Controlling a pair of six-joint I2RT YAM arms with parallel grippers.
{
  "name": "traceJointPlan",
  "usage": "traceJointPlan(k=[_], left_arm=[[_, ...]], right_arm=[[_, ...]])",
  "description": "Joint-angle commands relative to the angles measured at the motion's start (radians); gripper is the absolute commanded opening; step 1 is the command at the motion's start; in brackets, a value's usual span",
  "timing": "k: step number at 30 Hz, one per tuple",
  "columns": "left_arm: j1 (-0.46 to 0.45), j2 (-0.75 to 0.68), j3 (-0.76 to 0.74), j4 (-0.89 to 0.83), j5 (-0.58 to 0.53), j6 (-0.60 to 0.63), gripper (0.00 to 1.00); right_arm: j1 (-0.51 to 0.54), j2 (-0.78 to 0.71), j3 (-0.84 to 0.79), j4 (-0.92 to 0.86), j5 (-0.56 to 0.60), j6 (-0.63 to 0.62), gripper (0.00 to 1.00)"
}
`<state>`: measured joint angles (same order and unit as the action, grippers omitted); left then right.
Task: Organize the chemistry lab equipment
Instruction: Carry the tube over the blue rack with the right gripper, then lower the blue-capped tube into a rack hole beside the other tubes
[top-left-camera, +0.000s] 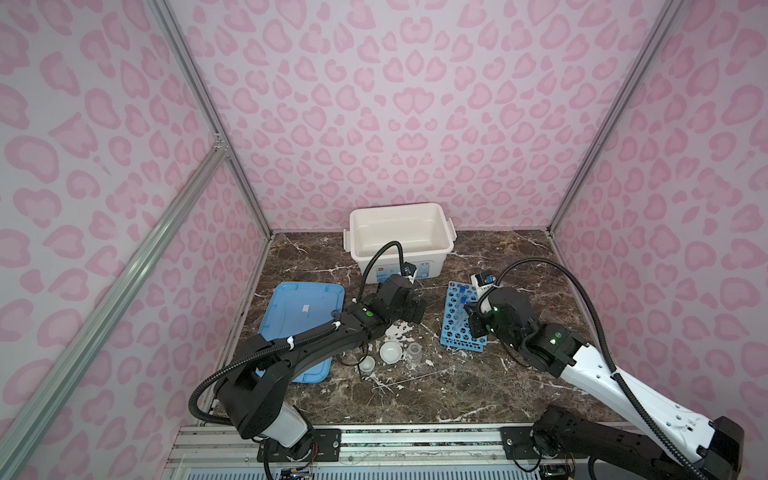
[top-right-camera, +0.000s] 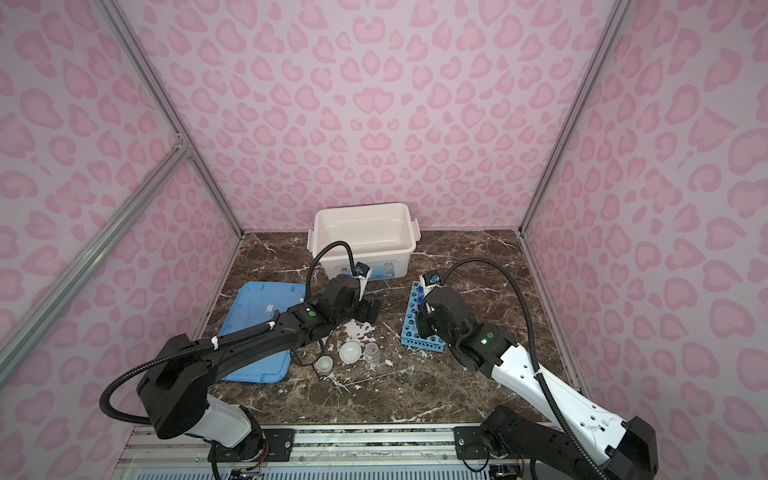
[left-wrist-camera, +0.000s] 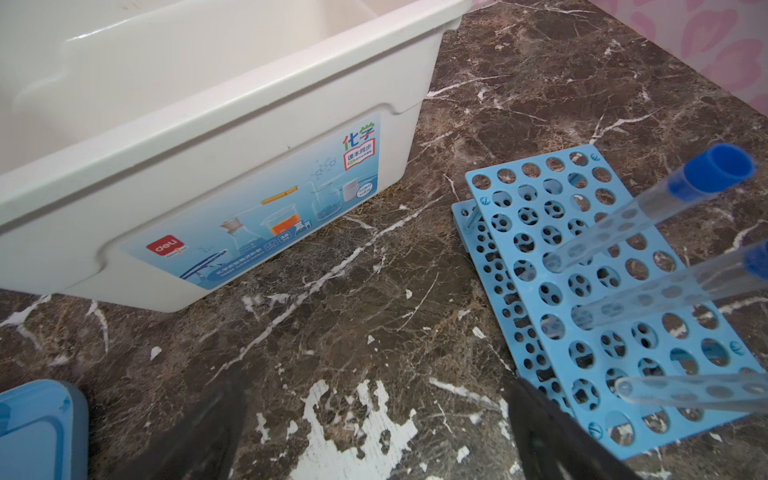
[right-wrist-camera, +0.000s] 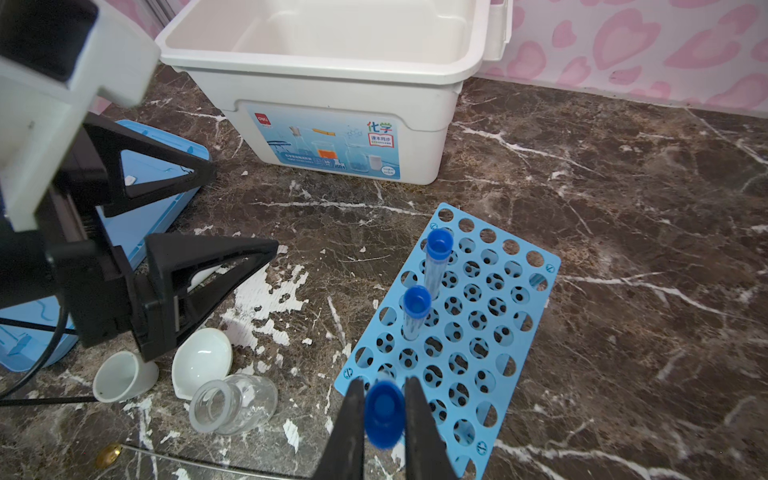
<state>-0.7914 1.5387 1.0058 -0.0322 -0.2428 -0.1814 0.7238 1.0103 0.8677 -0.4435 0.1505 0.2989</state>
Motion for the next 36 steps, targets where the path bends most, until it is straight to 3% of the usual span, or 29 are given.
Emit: traceJointPlan(k=[1, 11, 36], left_arm=[[0.002, 0.005, 0.006, 0.005, 0.003, 0.008, 0.99], [0.002, 0.003, 0.004, 0.005, 0.008, 0.010, 0.99], [0.001, 0.055, 0.034, -0.008, 0.080, -0.011, 1.00]], right_arm=[[0.013, 0.010, 0.006, 0.014, 0.024, -0.007, 0.12], [0.049, 0.034, 0.005, -0.001, 0.064, -0.026, 0.12], [0.052, 0.096, -0.013, 0.014, 0.012, -0.038, 0.12]])
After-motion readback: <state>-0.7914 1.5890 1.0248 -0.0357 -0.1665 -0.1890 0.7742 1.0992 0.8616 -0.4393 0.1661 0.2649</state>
